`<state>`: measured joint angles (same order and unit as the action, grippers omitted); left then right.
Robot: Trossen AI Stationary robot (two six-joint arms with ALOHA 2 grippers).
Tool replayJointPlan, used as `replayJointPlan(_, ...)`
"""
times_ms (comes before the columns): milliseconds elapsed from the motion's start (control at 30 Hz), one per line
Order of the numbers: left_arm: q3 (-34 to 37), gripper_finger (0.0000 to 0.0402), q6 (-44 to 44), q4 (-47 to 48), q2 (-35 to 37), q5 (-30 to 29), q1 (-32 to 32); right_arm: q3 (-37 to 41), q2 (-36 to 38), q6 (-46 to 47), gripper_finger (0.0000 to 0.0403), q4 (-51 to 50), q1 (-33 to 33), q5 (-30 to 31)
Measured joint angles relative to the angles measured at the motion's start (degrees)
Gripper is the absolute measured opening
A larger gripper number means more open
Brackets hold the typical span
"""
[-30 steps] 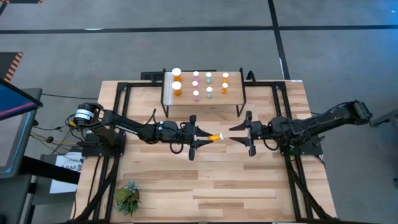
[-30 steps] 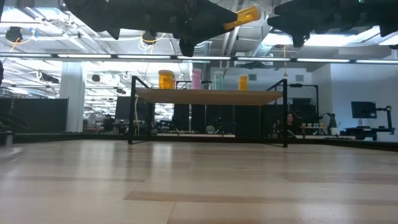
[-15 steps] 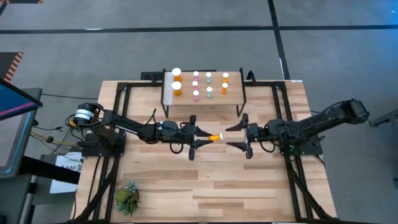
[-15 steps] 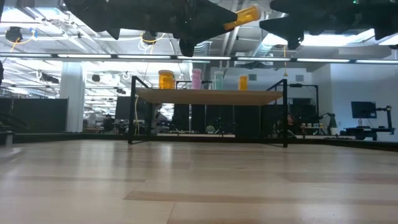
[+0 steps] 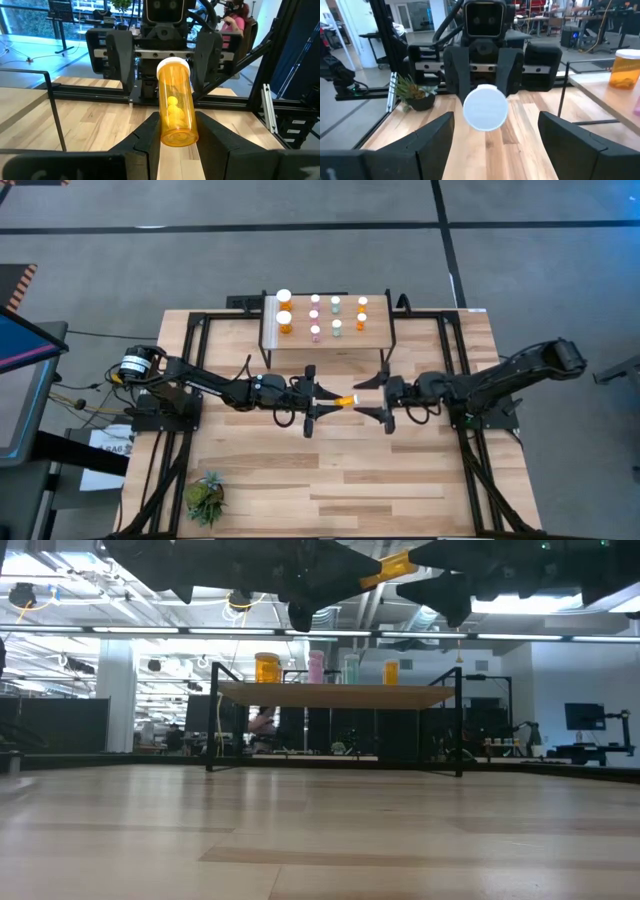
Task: Pick and place medicine bottles onto shelf by color
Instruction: Put the small orange pill bottle on the shelf aligned with the other small orange pill bottles
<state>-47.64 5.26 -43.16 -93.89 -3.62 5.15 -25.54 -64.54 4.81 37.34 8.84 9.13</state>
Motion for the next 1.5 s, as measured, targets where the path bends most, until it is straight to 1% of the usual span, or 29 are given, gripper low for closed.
replayJointPlan(200,0.0,0.0089,0.03,0.01,0.0,0.0,0.02,-0.09,-2.4,0.29,0.031,3.37,0.0,-0.02)
replayJointPlan(600,0.0,0.0094,0.11,0.17,0.0,0.0,0.02,-0.11,-1.79,-0.14,0.0305,3.94,0.15,-0.24)
replayJointPlan(1133,0.0,0.0095,0.13,0.17,0.0,0.0,0.02,-0.11,-1.85,-0.56,0.0236,3.89,0.15,-0.39)
replayJointPlan(1233,0.0,0.0095,0.13,0.17,0.0,0.0,0.02,-0.11,-1.85,-0.8,0.0216,3.89,0.13,-0.44)
replayJointPlan(1367,0.0,0.0095,0.13,0.17,0.0,0.0,0.02,-0.11,-1.85,-0.95,0.0186,4.17,0.11,-2.71)
replayJointPlan(1500,0.0,0.0095,0.21,0.15,0.0,0.12,0.06,-0.11,-1.83,-0.94,0.0156,4.69,0.11,-3.56)
